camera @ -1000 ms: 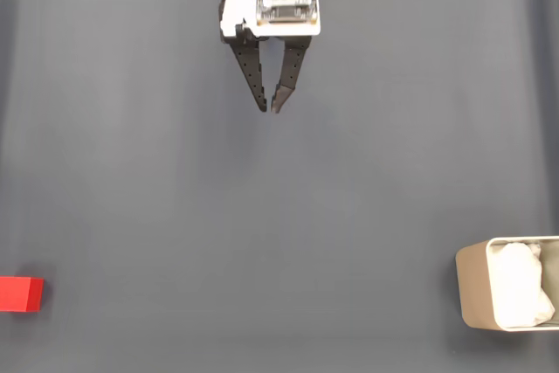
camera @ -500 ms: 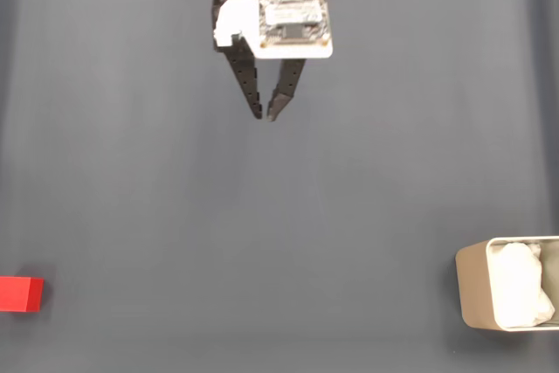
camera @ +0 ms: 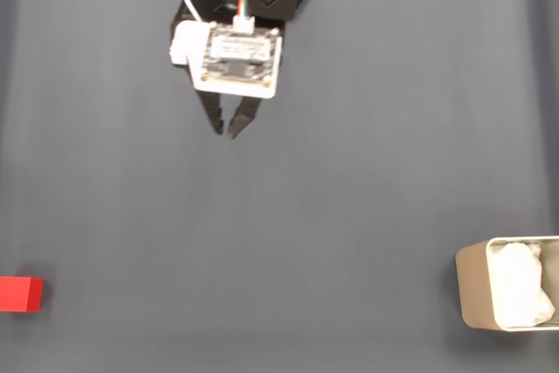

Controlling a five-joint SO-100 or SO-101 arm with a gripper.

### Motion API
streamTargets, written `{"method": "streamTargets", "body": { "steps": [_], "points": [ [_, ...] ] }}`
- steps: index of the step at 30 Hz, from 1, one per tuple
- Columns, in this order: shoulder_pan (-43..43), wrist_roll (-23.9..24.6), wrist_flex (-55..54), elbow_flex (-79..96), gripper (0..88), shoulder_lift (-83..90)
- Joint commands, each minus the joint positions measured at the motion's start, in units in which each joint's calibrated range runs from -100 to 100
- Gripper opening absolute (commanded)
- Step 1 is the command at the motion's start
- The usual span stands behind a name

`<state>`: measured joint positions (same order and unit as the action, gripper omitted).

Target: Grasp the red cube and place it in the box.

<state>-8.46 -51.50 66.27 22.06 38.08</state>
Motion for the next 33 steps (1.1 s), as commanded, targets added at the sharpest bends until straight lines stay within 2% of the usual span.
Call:
{"method": "streamTargets", "body": {
  "steps": [1,15,33],
  "points": [
    [-3.8,-0.5,-2.1,-5.0,0.2,-2.3],
    [-14.1,-0.6,-9.1,-12.1,0.0,-14.0],
    [-19.7,0.5,-19.0,-28.4,0.0,-34.7]
  ]
}}
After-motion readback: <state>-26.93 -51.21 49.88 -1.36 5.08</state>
